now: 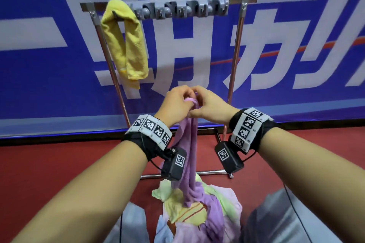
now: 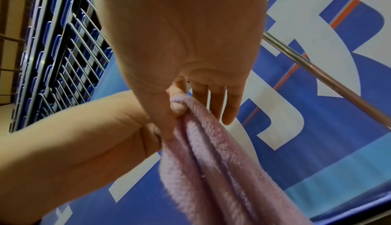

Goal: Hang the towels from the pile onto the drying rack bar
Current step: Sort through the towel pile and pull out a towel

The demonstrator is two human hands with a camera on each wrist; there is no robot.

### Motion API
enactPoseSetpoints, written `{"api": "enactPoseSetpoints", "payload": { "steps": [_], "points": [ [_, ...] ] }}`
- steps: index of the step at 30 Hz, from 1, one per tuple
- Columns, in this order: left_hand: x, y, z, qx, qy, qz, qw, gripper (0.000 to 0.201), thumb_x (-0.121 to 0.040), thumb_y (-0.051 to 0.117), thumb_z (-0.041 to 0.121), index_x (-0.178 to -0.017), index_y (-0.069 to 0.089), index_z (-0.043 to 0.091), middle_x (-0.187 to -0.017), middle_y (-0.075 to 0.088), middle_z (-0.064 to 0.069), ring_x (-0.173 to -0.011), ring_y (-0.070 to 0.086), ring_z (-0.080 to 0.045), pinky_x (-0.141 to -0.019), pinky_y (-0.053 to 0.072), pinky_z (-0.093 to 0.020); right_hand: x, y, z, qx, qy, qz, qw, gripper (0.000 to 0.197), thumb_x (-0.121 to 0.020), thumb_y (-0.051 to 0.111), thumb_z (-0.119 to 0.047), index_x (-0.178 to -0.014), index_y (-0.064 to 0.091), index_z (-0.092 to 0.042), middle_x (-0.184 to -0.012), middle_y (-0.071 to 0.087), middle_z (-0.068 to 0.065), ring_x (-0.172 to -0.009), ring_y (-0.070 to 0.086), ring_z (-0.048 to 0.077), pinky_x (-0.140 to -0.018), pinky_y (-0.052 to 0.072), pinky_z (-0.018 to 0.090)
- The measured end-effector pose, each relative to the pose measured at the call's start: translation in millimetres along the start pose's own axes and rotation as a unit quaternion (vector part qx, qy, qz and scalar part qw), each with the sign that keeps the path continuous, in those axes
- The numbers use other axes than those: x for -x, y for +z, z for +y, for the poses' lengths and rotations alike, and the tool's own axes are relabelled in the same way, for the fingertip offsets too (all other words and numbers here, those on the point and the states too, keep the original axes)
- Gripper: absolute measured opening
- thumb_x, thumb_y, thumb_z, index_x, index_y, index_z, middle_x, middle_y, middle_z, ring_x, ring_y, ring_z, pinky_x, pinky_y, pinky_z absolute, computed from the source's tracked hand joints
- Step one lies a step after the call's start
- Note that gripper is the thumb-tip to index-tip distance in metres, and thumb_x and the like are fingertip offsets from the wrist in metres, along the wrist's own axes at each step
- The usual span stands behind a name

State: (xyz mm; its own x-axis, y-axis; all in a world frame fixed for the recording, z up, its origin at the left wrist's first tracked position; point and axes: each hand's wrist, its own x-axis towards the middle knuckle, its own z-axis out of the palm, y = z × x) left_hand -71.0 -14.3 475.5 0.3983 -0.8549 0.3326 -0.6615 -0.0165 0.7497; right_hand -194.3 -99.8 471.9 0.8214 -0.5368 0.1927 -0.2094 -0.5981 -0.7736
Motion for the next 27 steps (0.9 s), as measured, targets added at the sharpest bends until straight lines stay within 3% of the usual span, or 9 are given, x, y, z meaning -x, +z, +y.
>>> {"api": "enactPoseSetpoints", "payload": {
  "steps": [4, 6, 8, 11, 15, 18, 21, 24, 27],
  "points": [
    [1.3, -5.9, 5.4, 0.040, 0.025, 0.019, 0.999, 0.016, -0.075, 0.075, 0.007, -0.082, 0.063, 0.015, -0.070, 0.061, 0.007, -0.059, 0.050, -0.002, -0.055, 0.040, -0.013, 0.8, 1.0, -7.8, 0.074, -0.012, 0.009, 0.997, 0.012, -0.076, 0.064, -0.007, -0.084, 0.061, -0.016, -0.076, 0.063, -0.004, -0.069, 0.057, 0.012, -0.063, 0.046, 0.027],
    [4.8, -9.6, 4.4, 0.047, 0.012, 0.028, 0.998, 0.019, -0.075, 0.075, 0.010, -0.088, 0.063, 0.015, -0.075, 0.060, 0.006, -0.063, 0.050, -0.004, -0.057, 0.041, -0.014, 0.8, 1.3, -9.2, 0.082, -0.004, 0.022, 0.996, 0.025, -0.082, 0.061, -0.008, -0.062, 0.049, -0.016, -0.059, 0.047, -0.005, -0.055, 0.040, 0.010, -0.054, 0.033, 0.028],
    [8.6, -12.5, -1.0, 0.081, -0.028, 0.016, 0.996, 0.022, -0.077, 0.072, 0.010, -0.096, 0.062, 0.016, -0.085, 0.063, 0.005, -0.071, 0.054, -0.006, -0.062, 0.044, -0.016, 1.2, 2.3, -10.7, 0.063, 0.000, 0.040, 0.997, 0.035, -0.086, 0.065, -0.013, -0.057, 0.047, -0.020, -0.055, 0.043, -0.007, -0.053, 0.036, 0.006, -0.052, 0.030, 0.023],
    [17.9, -12.8, -15.6, 0.106, -0.086, -0.048, 0.989, 0.029, -0.077, 0.060, 0.005, -0.103, 0.065, 0.017, -0.090, 0.069, 0.000, -0.078, 0.062, -0.012, -0.067, 0.049, -0.024, 4.4, 2.1, -15.8, -0.035, 0.015, 0.059, 0.997, 0.031, -0.087, 0.066, -0.009, -0.060, 0.055, -0.021, -0.057, 0.052, -0.010, -0.051, 0.044, -0.001, -0.051, 0.035, 0.015],
    [30.5, -2.4, -39.0, 0.057, -0.121, -0.121, 0.984, 0.017, -0.079, 0.058, 0.002, -0.083, 0.068, 0.016, -0.075, 0.069, 0.000, -0.071, 0.062, -0.015, -0.067, 0.050, -0.030, 4.6, -2.1, -28.8, -0.112, 0.011, 0.068, 0.991, 0.019, -0.092, 0.060, -0.007, -0.073, 0.062, -0.011, -0.071, 0.063, -0.002, -0.062, 0.056, 0.002, -0.059, 0.045, 0.017],
    [34.5, 6.8, -56.6, 0.022, -0.130, -0.130, 0.983, 0.010, -0.083, 0.062, 0.009, -0.077, 0.067, 0.015, -0.076, 0.071, 0.000, -0.074, 0.065, -0.018, -0.069, 0.053, -0.030, 0.5, -6.5, -33.5, -0.128, 0.008, 0.074, 0.989, 0.013, -0.093, 0.059, -0.009, -0.089, 0.065, 0.002, -0.082, 0.067, 0.006, -0.074, 0.060, 0.012, -0.069, 0.049, 0.027],
    [36.9, 9.1, -77.0, -0.024, -0.148, -0.133, 0.980, 0.014, -0.087, 0.066, 0.018, -0.073, 0.067, 0.012, -0.072, 0.069, -0.003, -0.066, 0.059, -0.015, -0.064, 0.049, -0.031, -0.9, -14.5, -33.5, -0.145, -0.001, 0.102, 0.984, 0.014, -0.093, 0.060, -0.012, -0.093, 0.067, 0.000, -0.086, 0.069, 0.007, -0.079, 0.062, 0.015, -0.073, 0.051, 0.033],
    [40.7, 5.2, -97.0, -0.049, -0.166, -0.112, 0.978, 0.010, -0.087, 0.066, 0.014, -0.084, 0.070, 0.005, -0.084, 0.073, -0.013, -0.072, 0.063, -0.021, -0.070, 0.053, -0.036, -0.9, -26.0, -31.9, -0.180, 0.000, 0.151, 0.972, 0.014, -0.095, 0.059, -0.013, -0.093, 0.070, -0.005, -0.085, 0.069, 0.005, -0.078, 0.063, 0.013, -0.070, 0.051, 0.029],
    [44.5, -3.2, -110.8, -0.085, -0.189, -0.075, 0.975, 0.017, -0.090, 0.059, 0.006, -0.076, 0.065, 0.012, -0.078, 0.068, -0.010, -0.070, 0.059, -0.023, -0.067, 0.049, -0.034, -1.5, -38.2, -24.7, -0.198, 0.008, 0.198, 0.960, 0.015, -0.096, 0.058, -0.015, -0.087, 0.069, -0.013, -0.082, 0.067, 0.001, -0.075, 0.061, 0.011, -0.069, 0.050, 0.027]
  ]
}}
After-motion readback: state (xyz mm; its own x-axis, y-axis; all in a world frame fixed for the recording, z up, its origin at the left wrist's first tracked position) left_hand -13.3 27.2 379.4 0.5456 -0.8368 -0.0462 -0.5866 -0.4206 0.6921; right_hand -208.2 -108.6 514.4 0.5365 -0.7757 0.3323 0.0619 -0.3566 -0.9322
